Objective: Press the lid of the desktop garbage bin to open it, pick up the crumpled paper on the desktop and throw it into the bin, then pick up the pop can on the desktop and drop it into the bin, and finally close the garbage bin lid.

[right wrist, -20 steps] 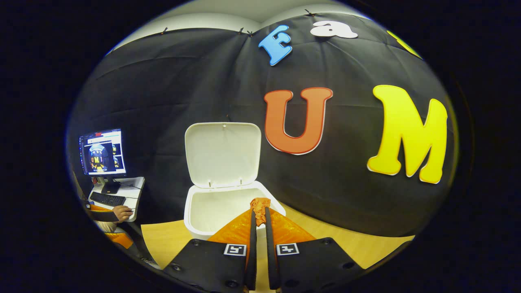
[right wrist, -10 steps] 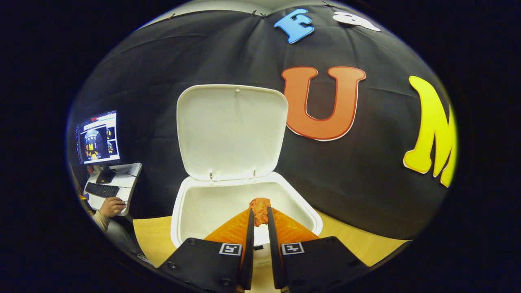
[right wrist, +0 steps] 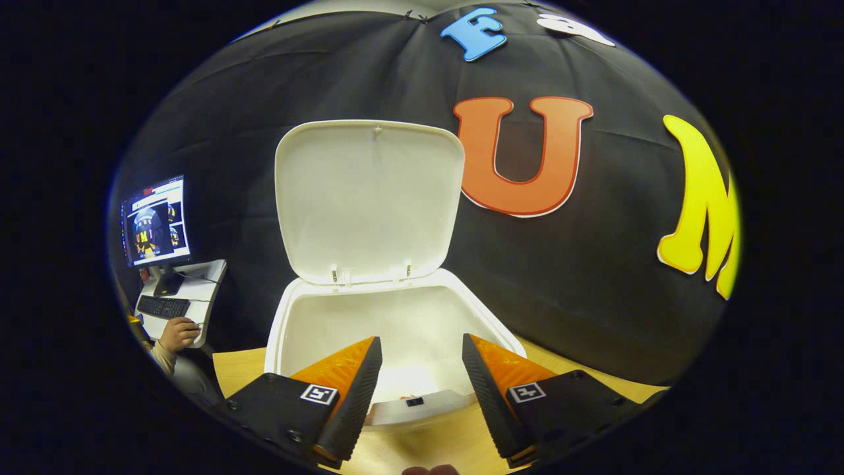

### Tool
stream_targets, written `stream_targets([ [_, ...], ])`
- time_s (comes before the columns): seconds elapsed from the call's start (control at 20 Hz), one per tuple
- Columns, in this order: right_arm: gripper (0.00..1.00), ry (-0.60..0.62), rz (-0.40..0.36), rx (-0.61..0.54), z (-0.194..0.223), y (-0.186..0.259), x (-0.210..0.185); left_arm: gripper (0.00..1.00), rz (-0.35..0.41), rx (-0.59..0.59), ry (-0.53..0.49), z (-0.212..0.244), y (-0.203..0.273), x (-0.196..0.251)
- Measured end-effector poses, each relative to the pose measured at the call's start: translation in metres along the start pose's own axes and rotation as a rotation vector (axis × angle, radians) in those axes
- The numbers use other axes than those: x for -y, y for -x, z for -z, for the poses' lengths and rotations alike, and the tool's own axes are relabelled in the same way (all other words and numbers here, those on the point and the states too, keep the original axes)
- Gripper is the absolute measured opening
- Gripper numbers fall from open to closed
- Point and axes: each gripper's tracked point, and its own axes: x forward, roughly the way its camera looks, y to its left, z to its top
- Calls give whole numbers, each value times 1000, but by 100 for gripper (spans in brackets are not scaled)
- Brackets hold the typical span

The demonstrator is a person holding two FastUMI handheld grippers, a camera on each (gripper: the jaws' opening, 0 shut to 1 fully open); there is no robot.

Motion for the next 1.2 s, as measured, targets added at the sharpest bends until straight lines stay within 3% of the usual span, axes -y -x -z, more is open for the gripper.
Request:
stream_targets([
  [0.2,79,-65,13,81,-25,41,14,98,65,15,-26,-6,-8,22],
  [0.3,87,-99,68,136,-39,71,35,98,106,31,-45,-13,-10,38],
  [0.55,88,-146,206,265,-51,161,91,98,236,49,-135,-5,-20,101],
  [1.05,88,-188,592,294,43,351,221,97,565,30,-235,55,6,256],
  [1.2,88,-210,678,260,79,392,245,98,617,-12,-252,82,11,283],
])
